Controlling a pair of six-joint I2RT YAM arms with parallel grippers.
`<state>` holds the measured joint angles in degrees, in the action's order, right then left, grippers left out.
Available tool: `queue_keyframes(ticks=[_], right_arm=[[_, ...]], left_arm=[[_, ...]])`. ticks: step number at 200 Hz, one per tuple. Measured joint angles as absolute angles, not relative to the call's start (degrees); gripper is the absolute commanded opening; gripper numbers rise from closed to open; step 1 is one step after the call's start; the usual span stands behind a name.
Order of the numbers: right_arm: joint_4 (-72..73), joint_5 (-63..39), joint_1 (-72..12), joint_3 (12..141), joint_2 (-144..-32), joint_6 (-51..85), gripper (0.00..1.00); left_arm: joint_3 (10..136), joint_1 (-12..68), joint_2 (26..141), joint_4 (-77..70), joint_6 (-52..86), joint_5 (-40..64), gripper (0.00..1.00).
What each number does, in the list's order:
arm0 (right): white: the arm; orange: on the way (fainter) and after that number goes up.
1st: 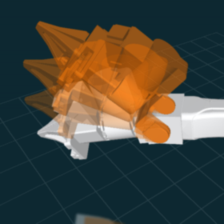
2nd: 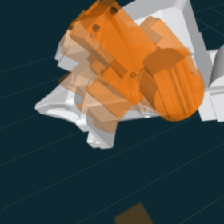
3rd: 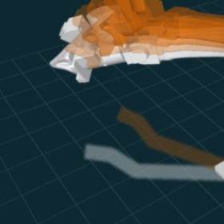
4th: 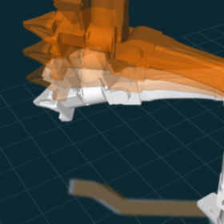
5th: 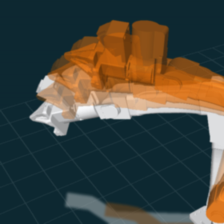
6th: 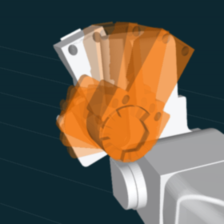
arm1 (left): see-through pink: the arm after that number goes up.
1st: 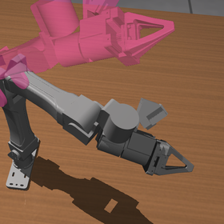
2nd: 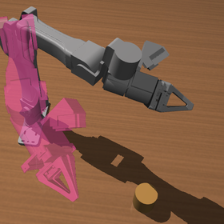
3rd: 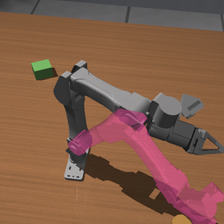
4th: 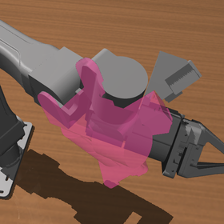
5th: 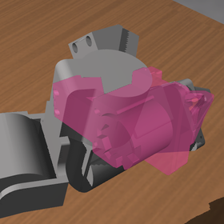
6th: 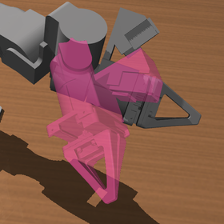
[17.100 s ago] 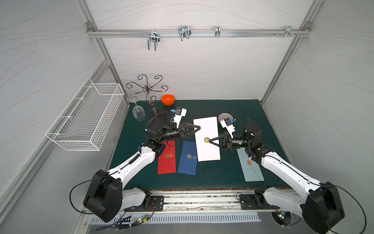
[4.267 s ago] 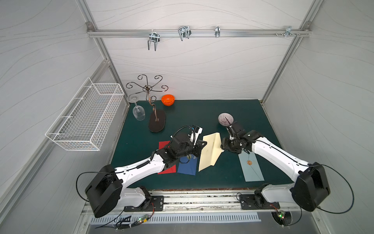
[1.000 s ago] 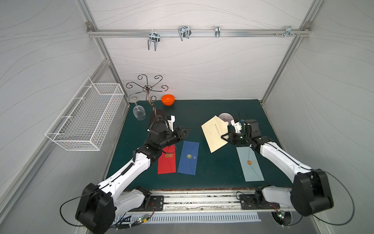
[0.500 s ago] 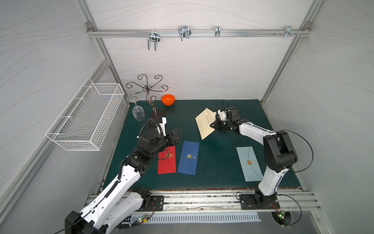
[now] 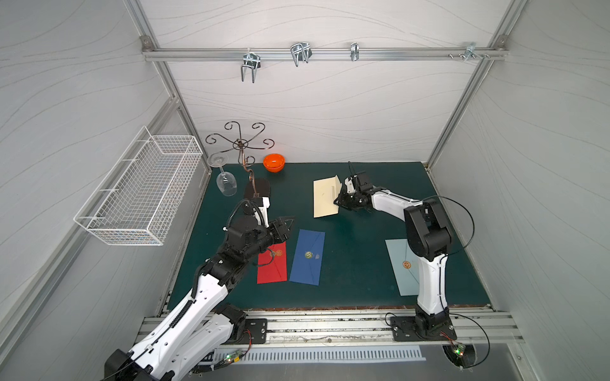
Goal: Open the envelope
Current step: Place the envelope at the center of the board.
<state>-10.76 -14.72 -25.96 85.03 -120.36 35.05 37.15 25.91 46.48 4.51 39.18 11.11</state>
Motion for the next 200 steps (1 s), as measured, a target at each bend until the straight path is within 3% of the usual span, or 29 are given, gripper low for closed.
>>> queue_keyframes(ticks=[53,91,119,165,200], right_arm=[[-13.26,-13.34,-26.61,79.96,-116.9,33.1,0.47],[-13.98,-12.03,-26.06,67.85,-102.94,32.53,0.62],[-13.37,-11.55,-23.94,58.78,-88.64,33.19,0.71],[-16.49,-9.76,-12.27,45.54,-67.88,35.7,0.81],[-21.76,-9.72,-4.21,40.07,-61.6,36.34,0.83]], left_arm=[[37.12,25.91,46.48,4.49,39.16,11.16,0.59],[35.94,25.91,46.5,2.98,40.12,10.76,0.7],[35.35,25.91,46.48,2.83,42.04,9.19,0.99],[34.74,25.87,46.48,2.63,44.25,8.01,1.0],[34.61,25.87,47.24,3.05,44.77,8.82,1.0]])
